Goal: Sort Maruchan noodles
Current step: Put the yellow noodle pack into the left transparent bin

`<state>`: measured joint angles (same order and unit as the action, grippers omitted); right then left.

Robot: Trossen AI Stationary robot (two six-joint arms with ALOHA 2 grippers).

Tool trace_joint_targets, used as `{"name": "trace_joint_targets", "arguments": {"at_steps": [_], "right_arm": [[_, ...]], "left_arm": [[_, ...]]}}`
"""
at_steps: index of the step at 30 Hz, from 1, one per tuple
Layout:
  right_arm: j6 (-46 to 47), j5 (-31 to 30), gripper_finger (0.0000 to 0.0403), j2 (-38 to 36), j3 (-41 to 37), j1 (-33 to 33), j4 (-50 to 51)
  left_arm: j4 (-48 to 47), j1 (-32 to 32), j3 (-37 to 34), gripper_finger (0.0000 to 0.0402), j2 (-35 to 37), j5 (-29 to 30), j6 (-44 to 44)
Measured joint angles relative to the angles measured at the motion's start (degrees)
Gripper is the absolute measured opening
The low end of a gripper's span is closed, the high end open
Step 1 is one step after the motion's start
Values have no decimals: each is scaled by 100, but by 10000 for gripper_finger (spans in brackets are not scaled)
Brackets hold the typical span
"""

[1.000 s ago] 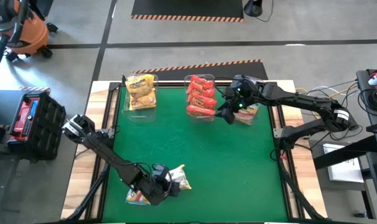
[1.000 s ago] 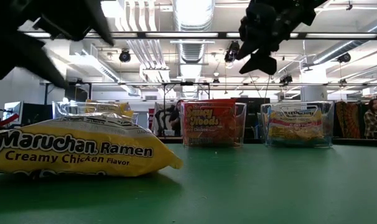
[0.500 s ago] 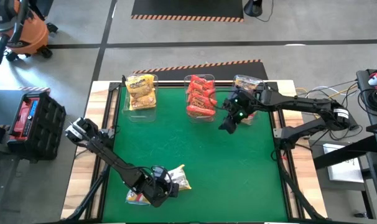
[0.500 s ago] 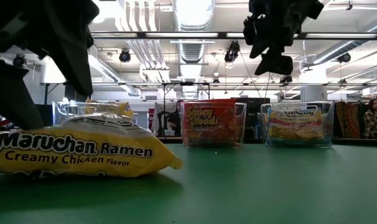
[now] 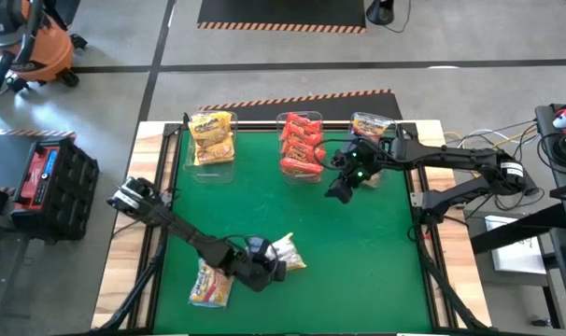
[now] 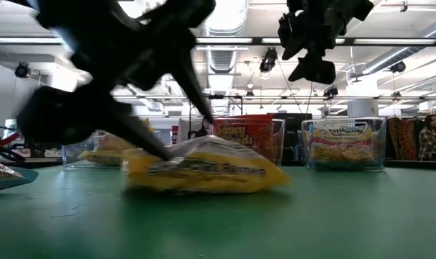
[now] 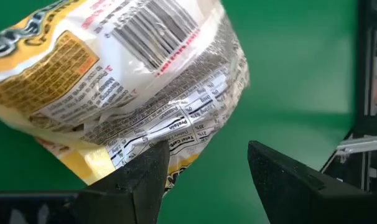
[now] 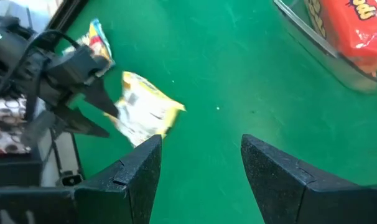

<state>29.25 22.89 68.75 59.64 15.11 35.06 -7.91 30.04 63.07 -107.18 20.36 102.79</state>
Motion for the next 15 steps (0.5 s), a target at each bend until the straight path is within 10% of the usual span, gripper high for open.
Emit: {"name": "trace_joint_targets", "arguments": {"at_steps": [15], "right_arm": [[295,127,208,2,0,-323,21]], "left_arm": [[327,-494,-15,206,232,159,-1295]]}}
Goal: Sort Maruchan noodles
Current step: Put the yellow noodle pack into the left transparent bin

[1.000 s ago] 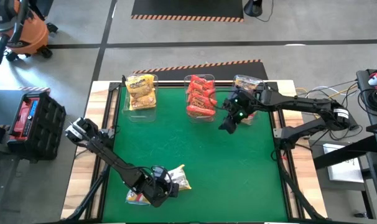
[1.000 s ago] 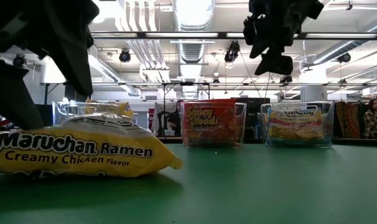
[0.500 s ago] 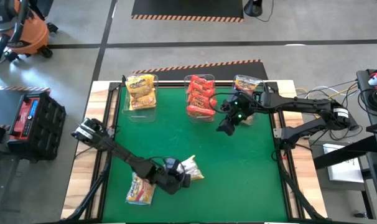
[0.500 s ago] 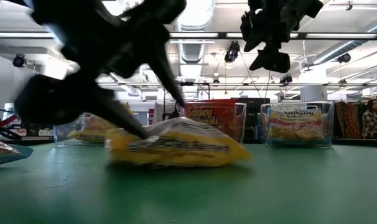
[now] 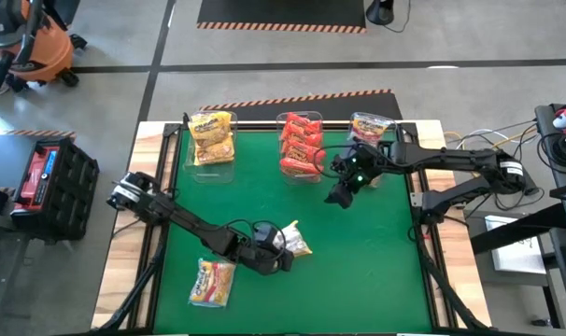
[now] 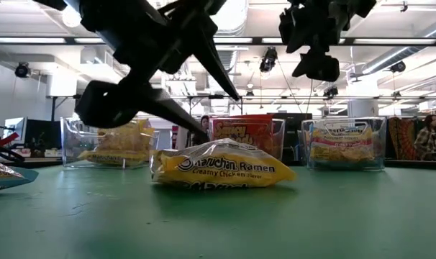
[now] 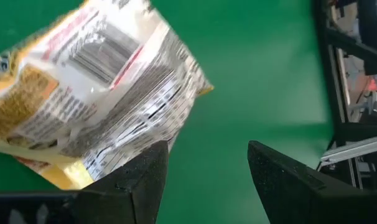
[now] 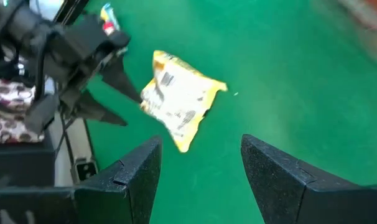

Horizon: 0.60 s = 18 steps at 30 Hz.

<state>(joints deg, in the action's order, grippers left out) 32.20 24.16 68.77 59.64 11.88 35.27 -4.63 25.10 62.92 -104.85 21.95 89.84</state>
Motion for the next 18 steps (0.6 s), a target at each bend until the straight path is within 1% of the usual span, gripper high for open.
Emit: {"name": "trace_joint_targets", "arguments": {"at_steps": [6,10,13,18], "right_arm": [[86,-9,208,2,-89,-492,-46],[159,-78,208,2,-146,-777,-388],[236,-366,208,2,-155,-983,-505],[365,-1034,208,2,-166,-1312,-562]], "left_arm": [[-304,0,0,206,82,148,-8],[-735,10,0,206,87,153,240],[-1096,22,0,206,146,151,388],[-1589,24,0,206,284,153,524]]}}
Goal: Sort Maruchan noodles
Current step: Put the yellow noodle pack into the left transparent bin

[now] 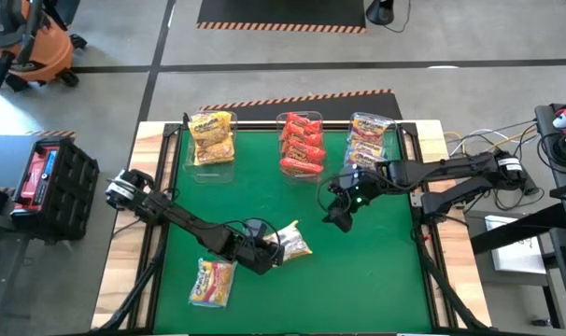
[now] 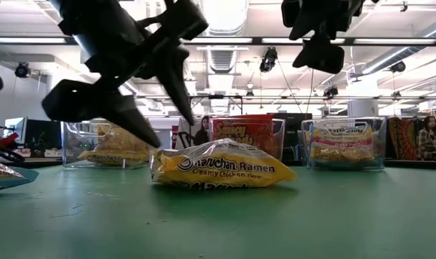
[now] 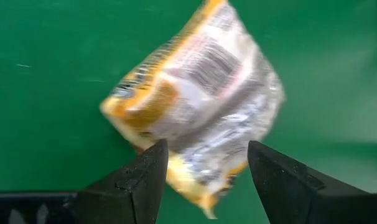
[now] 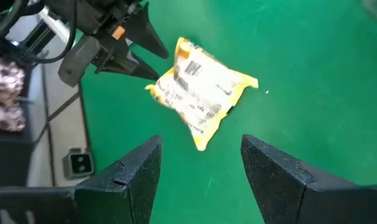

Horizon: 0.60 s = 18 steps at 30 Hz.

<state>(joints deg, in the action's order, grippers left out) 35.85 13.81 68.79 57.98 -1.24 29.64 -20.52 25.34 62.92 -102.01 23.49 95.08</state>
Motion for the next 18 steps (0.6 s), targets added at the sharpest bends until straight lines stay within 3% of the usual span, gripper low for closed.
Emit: {"name": "trace_joint_targets", "arguments": {"at_steps": [8,18], "right_arm": [[208,-949,207,0,-78,-404,-249],[1084,-1339,207,5,-735,-926,-1497]], "left_arm": [[-1418,-29,-2,206,59,2,594],[-1938,-382,-166,206,-41,4,648]]}}
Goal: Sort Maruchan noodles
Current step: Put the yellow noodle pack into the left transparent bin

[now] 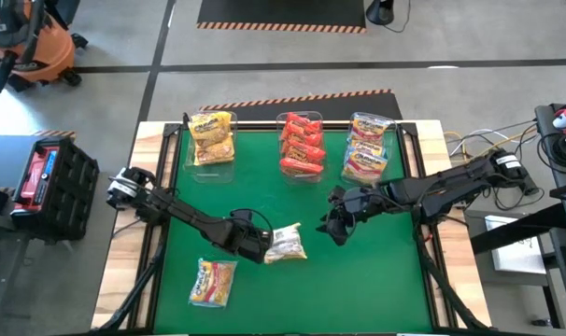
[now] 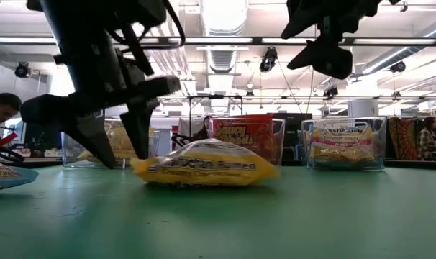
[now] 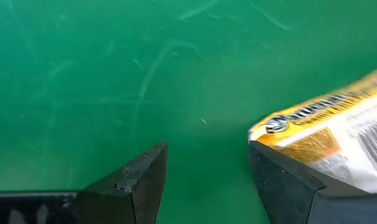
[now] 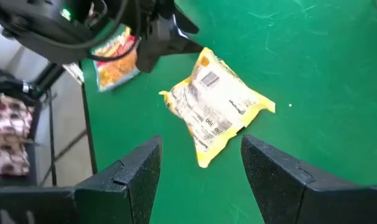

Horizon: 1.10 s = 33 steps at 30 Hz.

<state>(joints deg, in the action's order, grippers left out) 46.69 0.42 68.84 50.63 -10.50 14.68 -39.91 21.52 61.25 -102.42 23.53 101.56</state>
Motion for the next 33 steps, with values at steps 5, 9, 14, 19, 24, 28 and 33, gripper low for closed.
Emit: {"name": "trace_joint_targets", "arguments": {"at_steps": [5,9,14,19,24,28,33], "right_arm": [[373,-162,207,184,-209,-170,-353],[599,-218,207,567,-222,-357,-397],[683,-210,207,1059,-225,-429,-956],[689,-210,207,1396,-225,-422,-1208],[672,-207,207,1671,-225,-414,-1250],[637,-203,207,1852,-222,-414,-1245],[579,-203,207,2037,-222,-413,-1290]], "left_arm": [[46,-132,-1,206,-123,-2,-79],[167,-140,-2,206,-159,-6,-249],[449,-140,-2,206,-159,-7,-440],[1008,-163,-2,206,-159,-9,-889],[1634,-239,-2,206,-159,-10,-1313],[1858,-258,23,206,-145,-135,-1631],[1791,56,92,206,-76,-667,-1625]]}}
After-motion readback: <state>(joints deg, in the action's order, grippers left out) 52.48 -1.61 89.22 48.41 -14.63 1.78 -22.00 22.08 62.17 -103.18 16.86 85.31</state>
